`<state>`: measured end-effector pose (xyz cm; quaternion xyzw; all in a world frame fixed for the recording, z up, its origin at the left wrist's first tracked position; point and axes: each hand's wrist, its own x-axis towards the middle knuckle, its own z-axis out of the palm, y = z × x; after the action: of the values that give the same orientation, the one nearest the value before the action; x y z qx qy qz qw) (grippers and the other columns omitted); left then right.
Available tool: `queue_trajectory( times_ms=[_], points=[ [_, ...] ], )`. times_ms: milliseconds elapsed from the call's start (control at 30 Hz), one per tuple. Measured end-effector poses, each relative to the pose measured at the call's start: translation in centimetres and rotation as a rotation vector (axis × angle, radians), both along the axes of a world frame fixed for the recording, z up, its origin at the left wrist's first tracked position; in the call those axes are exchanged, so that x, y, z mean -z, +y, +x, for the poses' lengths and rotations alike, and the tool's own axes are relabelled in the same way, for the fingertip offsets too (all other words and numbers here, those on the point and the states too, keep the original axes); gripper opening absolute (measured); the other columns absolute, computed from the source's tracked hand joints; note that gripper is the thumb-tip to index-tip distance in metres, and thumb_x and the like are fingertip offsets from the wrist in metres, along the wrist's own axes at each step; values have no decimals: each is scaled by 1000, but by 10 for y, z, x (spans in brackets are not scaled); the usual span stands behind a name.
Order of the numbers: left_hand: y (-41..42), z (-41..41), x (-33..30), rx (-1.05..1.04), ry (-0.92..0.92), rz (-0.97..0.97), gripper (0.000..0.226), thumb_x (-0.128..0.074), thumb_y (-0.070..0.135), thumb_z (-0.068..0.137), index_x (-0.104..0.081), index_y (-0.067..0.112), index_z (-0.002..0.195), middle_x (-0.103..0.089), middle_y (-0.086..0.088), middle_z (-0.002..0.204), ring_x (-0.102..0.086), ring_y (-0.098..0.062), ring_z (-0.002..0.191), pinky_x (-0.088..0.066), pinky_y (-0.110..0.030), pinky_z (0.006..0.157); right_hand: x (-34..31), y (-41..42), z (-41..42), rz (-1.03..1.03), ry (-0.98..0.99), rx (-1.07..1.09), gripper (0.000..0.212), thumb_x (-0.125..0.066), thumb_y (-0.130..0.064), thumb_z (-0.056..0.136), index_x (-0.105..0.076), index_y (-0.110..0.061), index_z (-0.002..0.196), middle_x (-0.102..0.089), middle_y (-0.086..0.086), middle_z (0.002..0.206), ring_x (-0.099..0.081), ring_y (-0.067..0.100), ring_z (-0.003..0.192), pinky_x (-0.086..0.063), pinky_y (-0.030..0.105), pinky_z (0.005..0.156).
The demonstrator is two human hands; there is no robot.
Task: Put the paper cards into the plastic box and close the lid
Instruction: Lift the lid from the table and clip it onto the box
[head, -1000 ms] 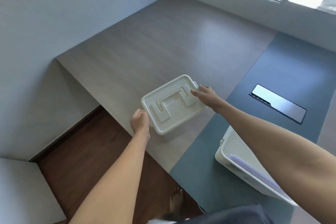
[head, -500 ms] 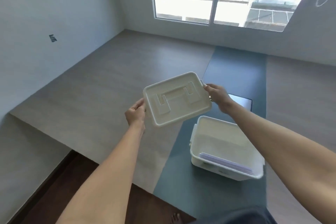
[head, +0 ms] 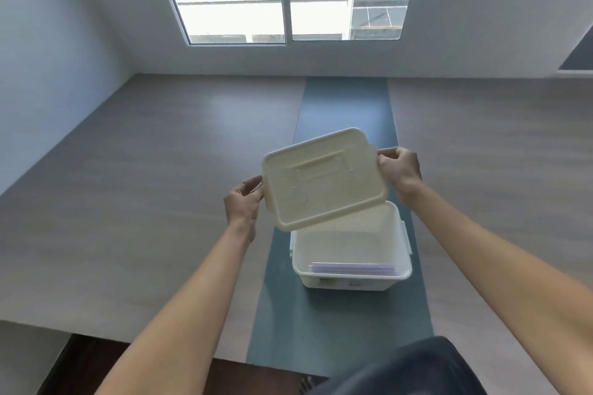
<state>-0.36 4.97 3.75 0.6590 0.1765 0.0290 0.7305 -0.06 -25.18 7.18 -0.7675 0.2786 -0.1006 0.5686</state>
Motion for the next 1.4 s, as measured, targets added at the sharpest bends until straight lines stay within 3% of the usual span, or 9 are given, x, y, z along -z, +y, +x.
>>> queue_trajectory(
  times_ms=[167, 367, 567, 800, 967, 1100, 1267, 1400],
  points=[
    [-19, -8, 10, 64, 11, -22, 29, -77, -1, 78, -70, 5, 106, -73, -7, 103, -69, -5, 86, -54, -14, 77, 22, -20, -31, 71, 17, 83, 12, -68, -21, 81, -71, -15, 91, -74, 1, 92, -67, 15, 78, -52, 27, 70],
    [-26, -15, 16, 142, 14, 6, 29, -76, 0, 80, -70, 5, 107, -73, -4, 100, -69, -11, 92, -53, -12, 72, 41, -32, -63, 85, 56, 78, 16, -68, -14, 86, -71, -6, 99, -70, 4, 91, -62, 16, 81, -49, 26, 74],
    [-28, -23, 26, 190, 44, 84, 29, -73, -5, 80, -69, 4, 108, -71, -4, 97, -68, -11, 90, -51, -10, 65, 63, -39, -86, 121, 99, 76, 18, -70, -16, 85, -72, -5, 98, -72, 8, 94, -63, 19, 83, -54, 36, 85],
    [-27, -34, 39, 239, 65, 144, 29, -68, -8, 83, -69, 3, 109, -70, -9, 103, -65, -18, 97, -51, -10, 66, 86, -39, -103, 144, 148, 98, 11, -70, -16, 83, -72, -8, 92, -74, 7, 95, -66, 22, 87, -56, 40, 88],
    [-26, -37, 52, 270, 92, 193, 28, -66, -8, 83, -71, 10, 104, -72, -10, 107, -66, -21, 107, -52, -22, 79, 90, -39, -113, 141, 166, 103, 11, -68, -13, 85, -71, -8, 93, -73, 7, 96, -64, 20, 86, -55, 41, 88],
    [-28, -43, 61, 274, 105, 227, 30, -66, -7, 84, -71, 5, 110, -72, -12, 110, -66, -21, 107, -53, -29, 89, 93, -41, -116, 133, 164, 102, 9, -68, -14, 84, -71, -10, 91, -73, 5, 94, -63, 18, 83, -53, 38, 85],
    [-32, -47, 64, 253, 91, 208, 28, -67, -6, 85, -69, 4, 111, -71, -8, 107, -65, -16, 102, -50, -17, 77, 95, -44, -116, 106, 163, 73, 6, -70, -18, 84, -71, -13, 88, -74, 4, 93, -64, 17, 82, -54, 38, 83],
    [-31, -47, 66, 258, 86, 179, 28, -68, -6, 84, -69, 3, 111, -71, -9, 106, -65, -17, 101, -50, -19, 80, 99, -47, -117, 74, 188, 59, 7, -71, -21, 83, -71, -15, 85, -75, 3, 90, -67, 21, 84, -55, 39, 81]
  ],
)
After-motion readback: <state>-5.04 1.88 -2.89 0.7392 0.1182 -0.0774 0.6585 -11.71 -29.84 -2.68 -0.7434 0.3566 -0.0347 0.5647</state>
